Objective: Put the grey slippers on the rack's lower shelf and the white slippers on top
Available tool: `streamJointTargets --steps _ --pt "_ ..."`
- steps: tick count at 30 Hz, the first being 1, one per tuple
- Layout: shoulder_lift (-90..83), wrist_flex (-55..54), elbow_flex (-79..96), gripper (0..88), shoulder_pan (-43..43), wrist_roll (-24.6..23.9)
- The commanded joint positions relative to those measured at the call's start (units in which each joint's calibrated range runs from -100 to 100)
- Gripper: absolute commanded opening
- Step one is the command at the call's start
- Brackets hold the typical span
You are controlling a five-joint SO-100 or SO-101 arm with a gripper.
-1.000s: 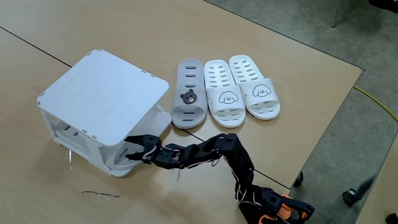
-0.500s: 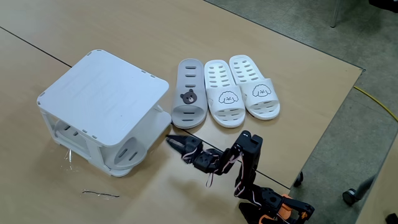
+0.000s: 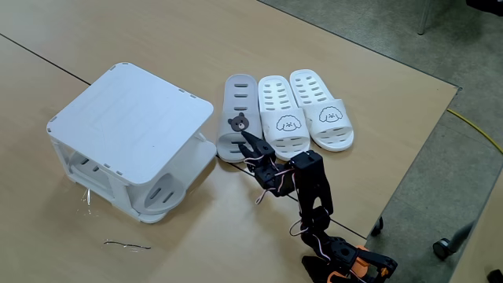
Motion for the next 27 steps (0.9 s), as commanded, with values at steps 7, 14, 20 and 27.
streamJointTargets --steps 7,14,20,27 --pt "11.64 -0.9 -20.0 25.6 0.25 0.42" --pt "22.92 0.39 -37.68 25.7 1.48 0.42" --pt "27.46 10.92 -51.66 26.0 5.18 0.42" --pt "27.97 16.7 -58.34 3.4 5.59 0.42"
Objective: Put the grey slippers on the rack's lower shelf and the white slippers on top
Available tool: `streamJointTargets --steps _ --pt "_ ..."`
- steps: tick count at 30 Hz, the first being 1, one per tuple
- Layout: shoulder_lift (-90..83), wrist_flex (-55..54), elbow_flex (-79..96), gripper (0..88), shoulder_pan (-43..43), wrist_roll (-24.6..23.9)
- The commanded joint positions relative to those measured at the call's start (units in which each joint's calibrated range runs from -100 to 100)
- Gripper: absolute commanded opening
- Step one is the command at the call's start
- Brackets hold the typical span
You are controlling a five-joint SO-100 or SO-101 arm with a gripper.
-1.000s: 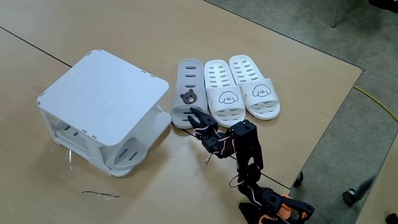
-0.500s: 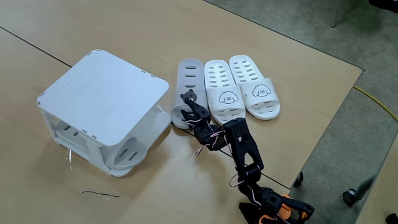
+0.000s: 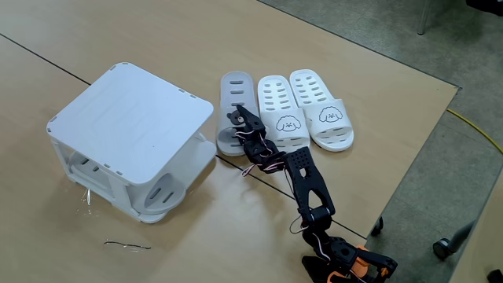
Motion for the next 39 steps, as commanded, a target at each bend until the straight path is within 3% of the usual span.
streamJointTargets --steps 1,8,16,30,35,39 --pt "-1.81 0.3 -3.62 0.3 0.42 0.42" --pt "-12.49 0.3 -0.64 0.7 0.42 0.42" --pt "-42.28 13.33 17.94 0.7 4.04 0.42" --pt "-93.35 12.99 77.12 0.7 4.12 0.42" --pt "-103.45 13.16 90.92 0.7 -0.73 0.42" --pt "-102.02 13.16 90.83 0.7 -6.82 0.42"
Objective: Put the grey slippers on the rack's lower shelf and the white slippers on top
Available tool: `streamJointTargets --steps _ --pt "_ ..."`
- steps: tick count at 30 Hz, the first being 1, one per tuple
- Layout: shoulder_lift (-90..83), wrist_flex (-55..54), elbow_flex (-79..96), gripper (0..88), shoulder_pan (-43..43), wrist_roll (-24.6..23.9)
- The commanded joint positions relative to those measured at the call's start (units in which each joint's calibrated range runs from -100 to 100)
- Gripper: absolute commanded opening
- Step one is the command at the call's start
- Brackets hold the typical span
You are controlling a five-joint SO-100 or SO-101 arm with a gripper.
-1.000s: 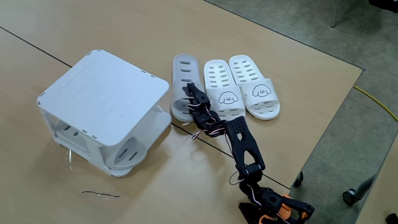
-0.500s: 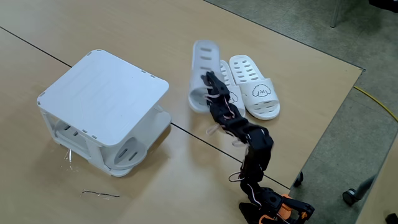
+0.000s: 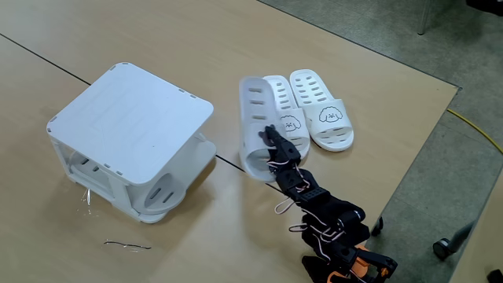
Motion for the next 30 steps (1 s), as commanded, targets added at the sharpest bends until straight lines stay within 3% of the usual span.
streamJointTargets --steps 1,9,17,21,30 --pt "-0.88 -0.32 0.62 0.7 -6.47 0.42" --pt "13.42 -1.01 0.35 0.7 -13.87 0.42" --pt "13.93 -4.11 0.08 0.7 -24.81 0.42" --pt "13.93 -4.11 -1.54 0.7 -26.21 0.42" --pt "32.52 -3.94 -29.6 0.7 -25.63 0.42"
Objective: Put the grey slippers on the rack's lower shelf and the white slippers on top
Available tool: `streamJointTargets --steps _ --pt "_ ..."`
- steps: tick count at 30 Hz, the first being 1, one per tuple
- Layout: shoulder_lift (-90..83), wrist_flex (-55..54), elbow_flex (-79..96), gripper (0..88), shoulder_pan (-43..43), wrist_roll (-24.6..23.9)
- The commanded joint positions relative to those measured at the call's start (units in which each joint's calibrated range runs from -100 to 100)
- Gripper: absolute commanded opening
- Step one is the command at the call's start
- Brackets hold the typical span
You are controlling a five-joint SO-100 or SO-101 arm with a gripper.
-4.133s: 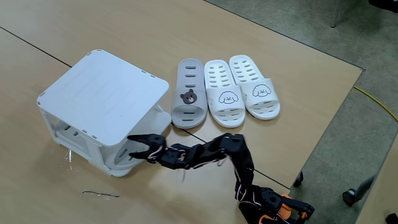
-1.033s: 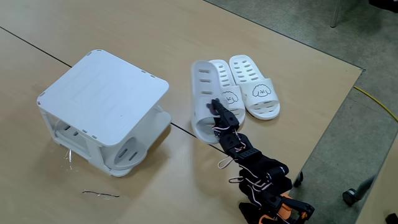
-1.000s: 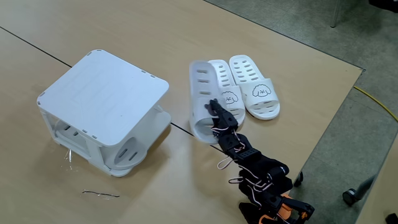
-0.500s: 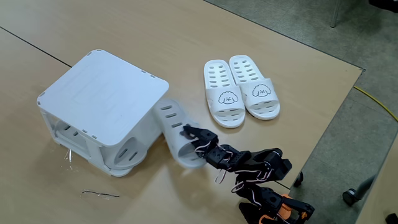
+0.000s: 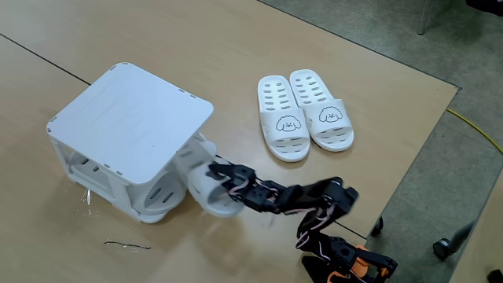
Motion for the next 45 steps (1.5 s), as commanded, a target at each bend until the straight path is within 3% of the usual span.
streamJointTargets --steps 1,18,23,27,29,45 --pt "9.65 -2.57 -19.1 0.7 0.76 0.42" --pt "59.13 -2.05 -77.65 0.7 6.43 0.42" --pt "65.1 -2.22 -86.76 1.8 7.58 0.42" --pt "63.76 -2.48 -86.31 21.0 8.65 0.42" --pt "60.22 -2.31 -82.97 25.3 8.73 0.42" --pt "12.35 -2.65 -18.29 25.2 8.65 0.42"
